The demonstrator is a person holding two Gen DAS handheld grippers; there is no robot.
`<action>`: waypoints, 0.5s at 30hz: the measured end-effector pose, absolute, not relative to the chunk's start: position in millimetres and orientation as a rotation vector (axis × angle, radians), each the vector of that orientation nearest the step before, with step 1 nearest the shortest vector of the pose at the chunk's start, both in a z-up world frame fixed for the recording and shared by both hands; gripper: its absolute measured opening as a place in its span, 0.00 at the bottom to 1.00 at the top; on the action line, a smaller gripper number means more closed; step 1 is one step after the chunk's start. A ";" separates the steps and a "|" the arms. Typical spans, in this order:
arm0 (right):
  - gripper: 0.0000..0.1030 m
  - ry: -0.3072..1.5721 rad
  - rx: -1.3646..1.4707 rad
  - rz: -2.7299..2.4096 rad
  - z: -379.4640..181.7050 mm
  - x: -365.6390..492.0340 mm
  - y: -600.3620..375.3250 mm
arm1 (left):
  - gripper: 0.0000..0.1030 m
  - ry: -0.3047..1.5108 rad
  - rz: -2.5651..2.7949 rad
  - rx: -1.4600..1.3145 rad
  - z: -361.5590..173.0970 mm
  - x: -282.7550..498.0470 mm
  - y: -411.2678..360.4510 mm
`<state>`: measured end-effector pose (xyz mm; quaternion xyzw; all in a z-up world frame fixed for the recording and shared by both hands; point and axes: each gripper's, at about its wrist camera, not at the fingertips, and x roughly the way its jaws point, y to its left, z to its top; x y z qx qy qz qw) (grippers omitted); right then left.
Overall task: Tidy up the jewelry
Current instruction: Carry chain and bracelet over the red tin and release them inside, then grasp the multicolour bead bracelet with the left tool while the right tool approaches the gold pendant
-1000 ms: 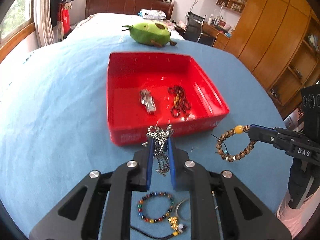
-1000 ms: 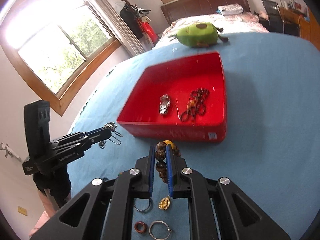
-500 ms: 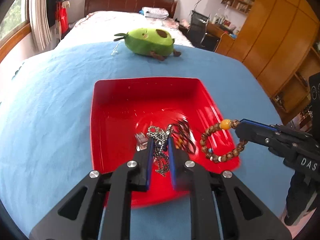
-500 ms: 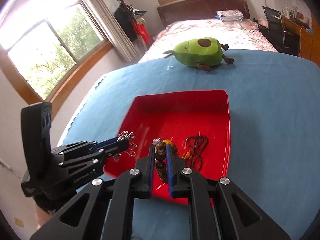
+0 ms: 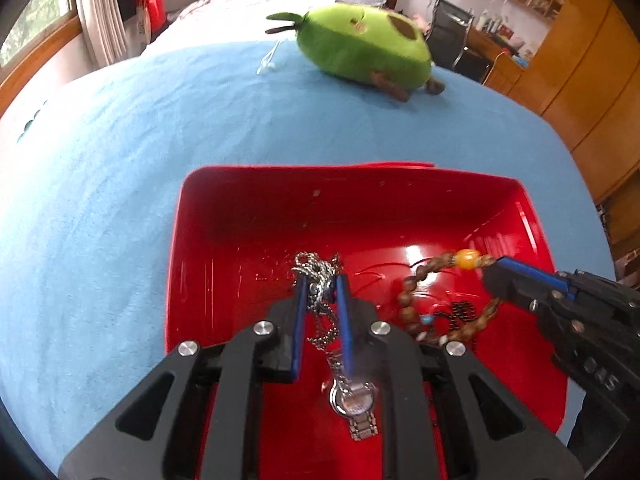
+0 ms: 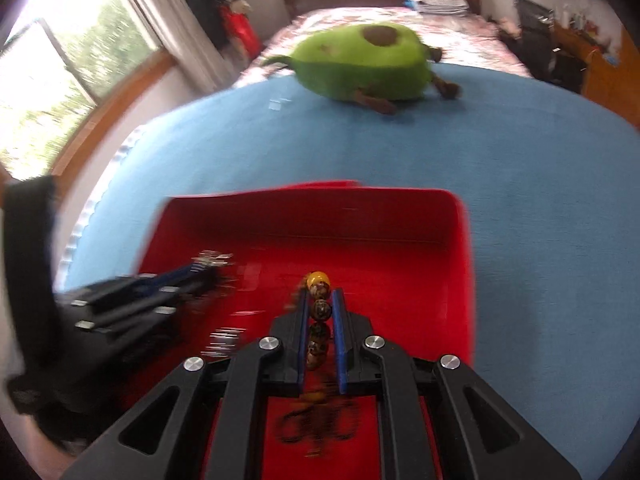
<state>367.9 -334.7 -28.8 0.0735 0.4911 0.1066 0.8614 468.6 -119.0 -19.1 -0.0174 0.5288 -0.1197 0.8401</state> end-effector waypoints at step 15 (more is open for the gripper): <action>0.15 0.900 0.143 0.256 8.6 256.0 -373.2 | 0.40 0.956 -0.298 -0.044 44.7 348.9 -59.1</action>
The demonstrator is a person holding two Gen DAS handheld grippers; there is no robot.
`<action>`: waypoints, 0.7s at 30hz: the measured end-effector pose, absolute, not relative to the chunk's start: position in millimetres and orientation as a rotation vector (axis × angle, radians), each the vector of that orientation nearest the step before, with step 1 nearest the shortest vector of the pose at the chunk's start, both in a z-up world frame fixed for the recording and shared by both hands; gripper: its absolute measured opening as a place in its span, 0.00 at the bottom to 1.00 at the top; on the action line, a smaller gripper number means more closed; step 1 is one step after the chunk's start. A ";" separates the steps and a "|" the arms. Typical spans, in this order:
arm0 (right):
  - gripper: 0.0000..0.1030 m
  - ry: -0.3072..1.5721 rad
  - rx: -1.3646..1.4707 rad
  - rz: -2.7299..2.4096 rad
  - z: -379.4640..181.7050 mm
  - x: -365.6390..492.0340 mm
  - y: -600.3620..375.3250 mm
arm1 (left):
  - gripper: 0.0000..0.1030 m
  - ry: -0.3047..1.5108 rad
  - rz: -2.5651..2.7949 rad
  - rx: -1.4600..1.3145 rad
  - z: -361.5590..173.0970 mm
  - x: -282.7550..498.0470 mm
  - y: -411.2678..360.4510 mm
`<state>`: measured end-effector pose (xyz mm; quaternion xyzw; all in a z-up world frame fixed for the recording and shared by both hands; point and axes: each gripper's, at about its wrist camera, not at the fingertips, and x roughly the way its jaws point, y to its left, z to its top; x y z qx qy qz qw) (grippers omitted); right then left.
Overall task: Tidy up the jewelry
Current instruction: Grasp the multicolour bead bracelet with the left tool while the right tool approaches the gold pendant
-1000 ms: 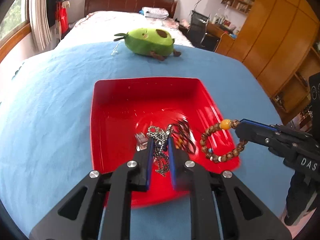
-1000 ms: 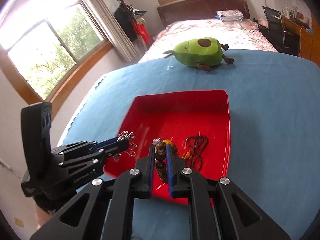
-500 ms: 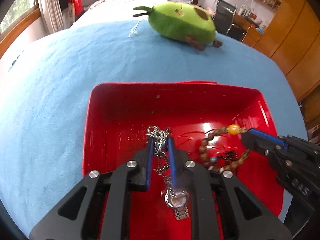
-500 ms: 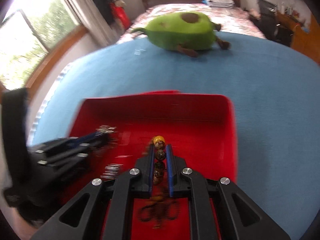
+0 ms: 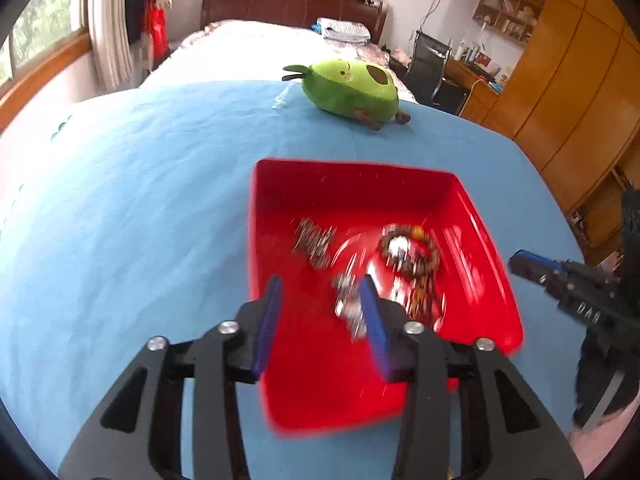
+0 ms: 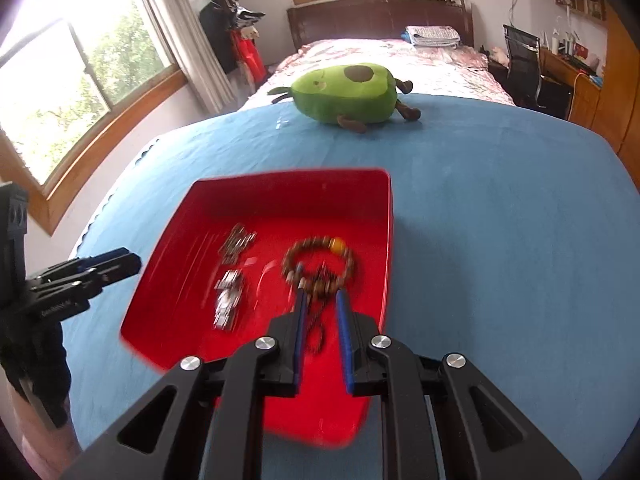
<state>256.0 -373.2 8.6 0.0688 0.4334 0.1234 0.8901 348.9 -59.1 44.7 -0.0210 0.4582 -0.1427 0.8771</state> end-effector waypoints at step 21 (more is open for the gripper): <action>0.18 1.031 0.227 0.381 -69.9 104.6 -352.2 | 0.51 1.114 -0.335 0.030 -39.3 194.3 -25.0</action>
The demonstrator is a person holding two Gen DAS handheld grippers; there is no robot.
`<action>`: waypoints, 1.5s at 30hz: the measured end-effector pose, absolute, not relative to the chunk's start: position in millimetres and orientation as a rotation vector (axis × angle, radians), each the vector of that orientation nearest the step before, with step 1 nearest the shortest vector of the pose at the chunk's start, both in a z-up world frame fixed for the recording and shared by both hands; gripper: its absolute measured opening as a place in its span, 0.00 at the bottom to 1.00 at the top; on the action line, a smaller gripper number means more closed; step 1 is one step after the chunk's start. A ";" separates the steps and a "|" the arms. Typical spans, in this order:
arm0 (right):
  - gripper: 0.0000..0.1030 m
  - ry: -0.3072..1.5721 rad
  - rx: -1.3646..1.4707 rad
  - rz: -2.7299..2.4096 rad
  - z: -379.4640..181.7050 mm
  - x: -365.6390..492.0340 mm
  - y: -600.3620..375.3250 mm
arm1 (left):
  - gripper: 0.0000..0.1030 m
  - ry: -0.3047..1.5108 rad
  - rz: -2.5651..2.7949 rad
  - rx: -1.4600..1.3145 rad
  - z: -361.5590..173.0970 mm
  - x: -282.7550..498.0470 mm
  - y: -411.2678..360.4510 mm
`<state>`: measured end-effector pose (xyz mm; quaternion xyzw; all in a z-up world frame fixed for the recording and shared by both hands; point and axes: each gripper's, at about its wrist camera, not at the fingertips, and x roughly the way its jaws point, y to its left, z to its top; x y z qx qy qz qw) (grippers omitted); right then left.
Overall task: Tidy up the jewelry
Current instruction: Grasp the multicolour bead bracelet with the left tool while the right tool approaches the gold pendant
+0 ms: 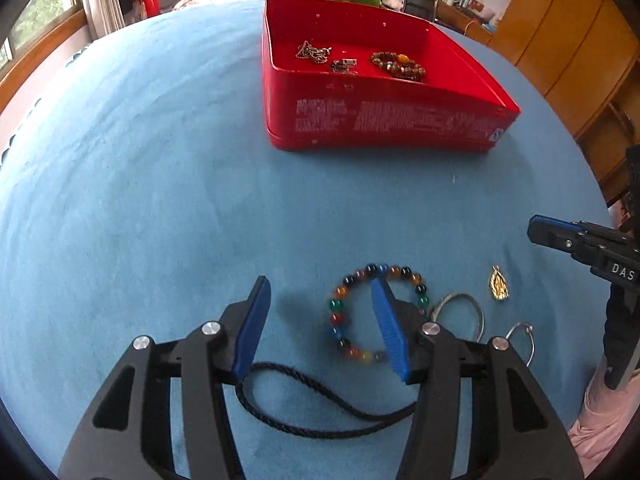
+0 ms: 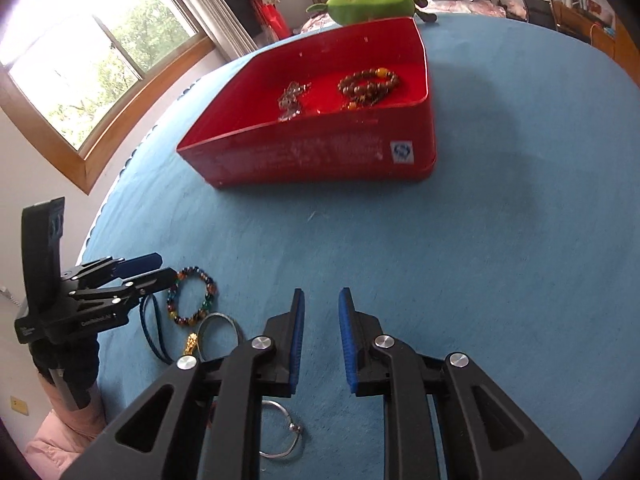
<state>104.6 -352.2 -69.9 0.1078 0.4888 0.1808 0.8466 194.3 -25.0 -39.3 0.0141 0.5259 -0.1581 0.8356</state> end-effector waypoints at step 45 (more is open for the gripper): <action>0.26 1.086 0.088 0.430 -95.0 82.1 -300.7 | 0.06 1.065 -0.292 0.067 -51.5 196.5 -28.8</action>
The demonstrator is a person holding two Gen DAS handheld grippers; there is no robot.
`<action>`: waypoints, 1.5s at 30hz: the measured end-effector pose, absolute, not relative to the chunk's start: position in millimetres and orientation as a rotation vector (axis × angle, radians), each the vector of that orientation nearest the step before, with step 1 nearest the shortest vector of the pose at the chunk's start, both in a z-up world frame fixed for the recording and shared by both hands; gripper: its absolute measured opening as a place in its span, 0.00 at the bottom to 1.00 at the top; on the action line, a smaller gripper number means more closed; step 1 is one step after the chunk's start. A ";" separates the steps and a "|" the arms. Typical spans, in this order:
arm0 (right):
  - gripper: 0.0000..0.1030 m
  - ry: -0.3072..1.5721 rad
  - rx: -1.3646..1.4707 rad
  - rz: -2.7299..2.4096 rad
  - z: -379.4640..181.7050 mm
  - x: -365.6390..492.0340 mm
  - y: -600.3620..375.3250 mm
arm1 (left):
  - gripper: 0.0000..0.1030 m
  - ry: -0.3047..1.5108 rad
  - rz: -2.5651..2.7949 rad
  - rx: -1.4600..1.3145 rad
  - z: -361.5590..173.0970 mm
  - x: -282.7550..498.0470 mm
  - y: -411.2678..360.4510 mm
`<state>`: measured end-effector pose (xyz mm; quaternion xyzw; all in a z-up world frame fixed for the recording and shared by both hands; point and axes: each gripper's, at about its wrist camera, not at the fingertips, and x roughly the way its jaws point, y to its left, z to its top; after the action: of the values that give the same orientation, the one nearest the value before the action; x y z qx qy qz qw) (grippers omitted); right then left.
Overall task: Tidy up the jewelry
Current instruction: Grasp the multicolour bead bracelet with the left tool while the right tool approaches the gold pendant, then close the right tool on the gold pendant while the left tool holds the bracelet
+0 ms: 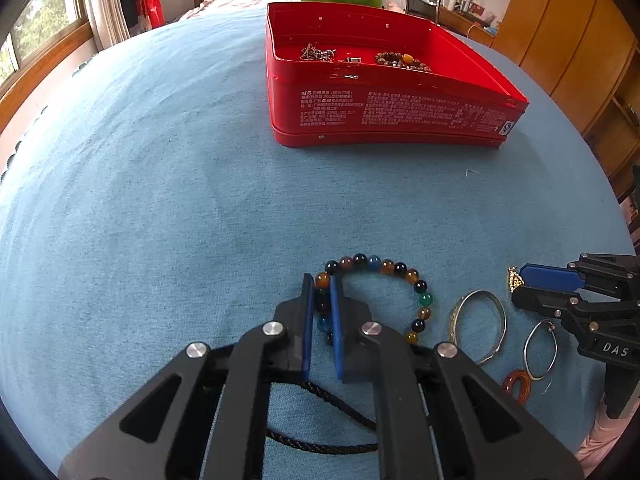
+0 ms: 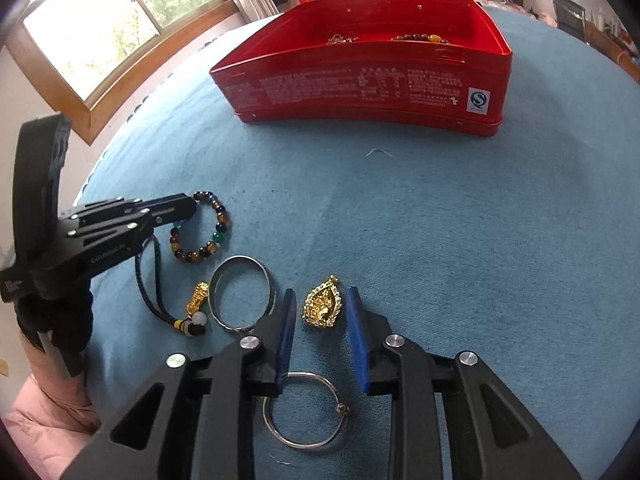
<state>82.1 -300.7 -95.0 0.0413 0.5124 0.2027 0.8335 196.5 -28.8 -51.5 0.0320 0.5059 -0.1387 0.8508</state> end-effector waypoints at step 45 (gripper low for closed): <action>0.20 0.969 0.170 0.460 -49.0 81.2 -326.4 | 0.06 0.902 -0.437 -0.156 23.3 182.0 3.8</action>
<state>81.2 -326.4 -49.0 0.0808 0.4608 0.2191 0.8562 182.0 3.8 23.3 -0.0745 0.4320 -0.2093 0.8741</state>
